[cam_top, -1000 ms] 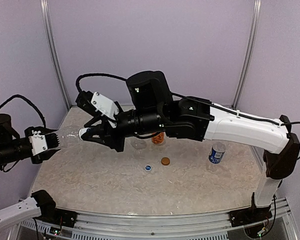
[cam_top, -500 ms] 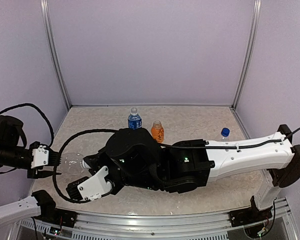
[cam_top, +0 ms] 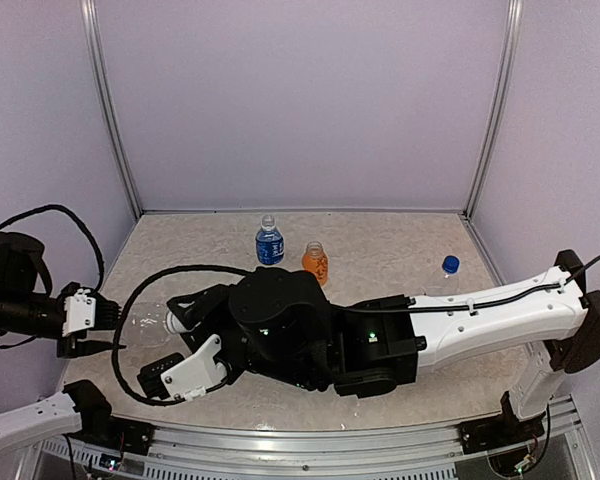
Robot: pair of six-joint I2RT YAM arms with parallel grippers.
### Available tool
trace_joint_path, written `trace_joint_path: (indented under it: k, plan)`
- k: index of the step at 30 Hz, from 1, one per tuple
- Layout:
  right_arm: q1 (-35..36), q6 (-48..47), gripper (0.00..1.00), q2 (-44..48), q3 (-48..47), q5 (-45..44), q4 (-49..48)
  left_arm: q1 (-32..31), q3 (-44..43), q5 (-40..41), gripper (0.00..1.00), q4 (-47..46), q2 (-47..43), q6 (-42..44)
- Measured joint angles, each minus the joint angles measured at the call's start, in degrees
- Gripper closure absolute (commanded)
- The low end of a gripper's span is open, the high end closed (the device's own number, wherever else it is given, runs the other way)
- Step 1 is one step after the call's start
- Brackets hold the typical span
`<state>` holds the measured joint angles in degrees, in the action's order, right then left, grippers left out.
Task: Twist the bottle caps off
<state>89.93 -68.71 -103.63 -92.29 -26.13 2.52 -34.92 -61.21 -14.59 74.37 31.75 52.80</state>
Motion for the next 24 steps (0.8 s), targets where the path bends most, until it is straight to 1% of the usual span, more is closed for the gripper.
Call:
trace_joint_path:
  k: [1,2,5,8,10,12,16,21,24]
  plan:
    - [-0.17,0.5,0.23,0.02,0.02,-0.31,-0.9,-0.07,0.0,-0.9,0.7,-0.39,-0.11,-0.22]
    - [-0.48,0.52,0.18,0.11,0.0,-0.74,-2.38,-0.15,0.0,-1.73,0.7,-0.76,-0.28,-0.57]
    - [-0.96,2.29,0.1,0.2,0.0,-1.49,-4.74,-0.17,0.04,-2.58,0.7,-1.77,-0.79,-1.42]
    - [-1.38,5.66,0.01,0.5,0.0,-1.46,-5.09,-0.17,0.98,-1.11,0.7,-4.96,-1.36,-2.29]
    - [-1.99,10.27,0.01,0.87,-0.42,-0.04,-4.09,-0.17,2.69,1.62,0.7,-8.96,-1.75,-2.67]
    - [-2.84,16.85,0.01,1.14,-2.03,3.45,-1.33,-0.17,4.92,4.94,0.69,-13.66,-2.19,-2.51]
    - [-8.68,35.52,0.01,1.6,-5.75,15.32,2.67,-0.17,10.73,14.23,0.69,-25.79,-3.13,0.35]
    - [-19.52,61.61,0.11,1.4,-9.55,27.63,4.7,-0.26,14.69,22.64,0.69,-36.72,-3.37,5.66]
    - [-23.69,74.69,0.14,0.74,-11.15,33.53,4.66,-0.57,15.32,25.27,0.69,-40.57,-3.89,8.22]
